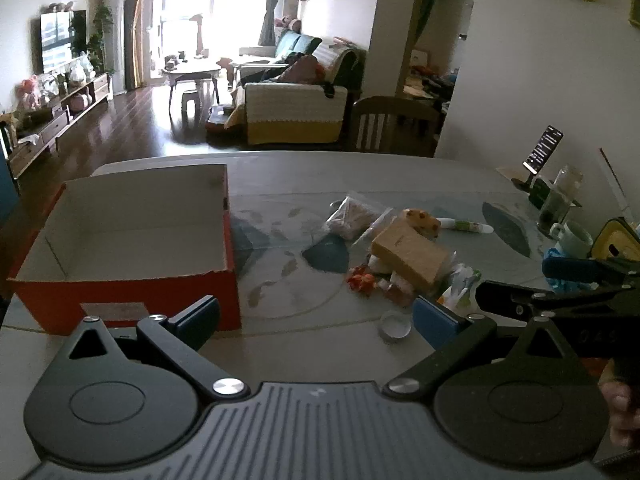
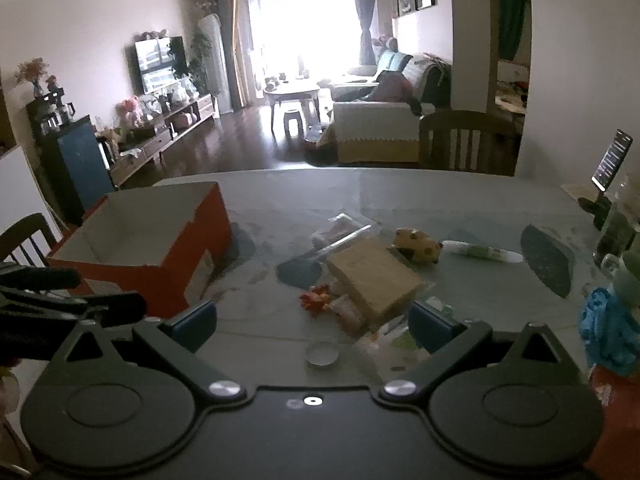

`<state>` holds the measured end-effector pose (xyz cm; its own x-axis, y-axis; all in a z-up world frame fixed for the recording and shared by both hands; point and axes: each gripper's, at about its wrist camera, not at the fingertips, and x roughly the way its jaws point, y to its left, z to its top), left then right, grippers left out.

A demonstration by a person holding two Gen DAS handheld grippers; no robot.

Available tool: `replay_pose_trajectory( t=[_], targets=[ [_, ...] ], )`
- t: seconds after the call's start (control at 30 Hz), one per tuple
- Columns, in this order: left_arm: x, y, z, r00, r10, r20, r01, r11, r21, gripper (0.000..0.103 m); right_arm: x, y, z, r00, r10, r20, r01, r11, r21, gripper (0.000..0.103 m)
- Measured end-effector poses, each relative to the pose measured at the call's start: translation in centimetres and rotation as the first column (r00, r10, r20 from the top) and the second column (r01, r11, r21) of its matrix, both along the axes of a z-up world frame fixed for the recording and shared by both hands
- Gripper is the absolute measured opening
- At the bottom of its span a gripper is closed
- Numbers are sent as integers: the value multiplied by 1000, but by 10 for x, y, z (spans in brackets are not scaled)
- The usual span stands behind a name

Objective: Organize objects
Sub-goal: 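Reach the left gripper to the bagged bread slice and grasp it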

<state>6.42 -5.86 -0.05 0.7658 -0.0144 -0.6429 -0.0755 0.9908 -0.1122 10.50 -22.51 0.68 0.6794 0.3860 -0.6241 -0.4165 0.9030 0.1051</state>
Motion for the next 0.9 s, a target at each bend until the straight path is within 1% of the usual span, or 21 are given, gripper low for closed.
replay_pose_trajectory(
  t=[0.17,0.4,0.57,0.77,0.9],
  targets=[
    [17,-10,-7,1000,-19,-4,19,1000,19,103,19,-10,-11,1000,-19,-8,18,999,-41,101],
    [51,-28,-22,999,-33,-22,34,999,36,103,56,-27,-35,998,-49,-30,47,996,-82,101],
    [82,-46,-32,999,-37,-28,38,998,59,103,79,-39,-50,997,-54,-51,49,995,-90,101],
    [126,-66,-41,998,-49,-37,52,995,88,103,102,-45,-64,997,-32,-68,24,993,-112,101],
    [154,-78,-48,997,-51,-54,57,992,113,103,117,-47,-76,993,-30,-112,17,993,-115,101]
  ],
)
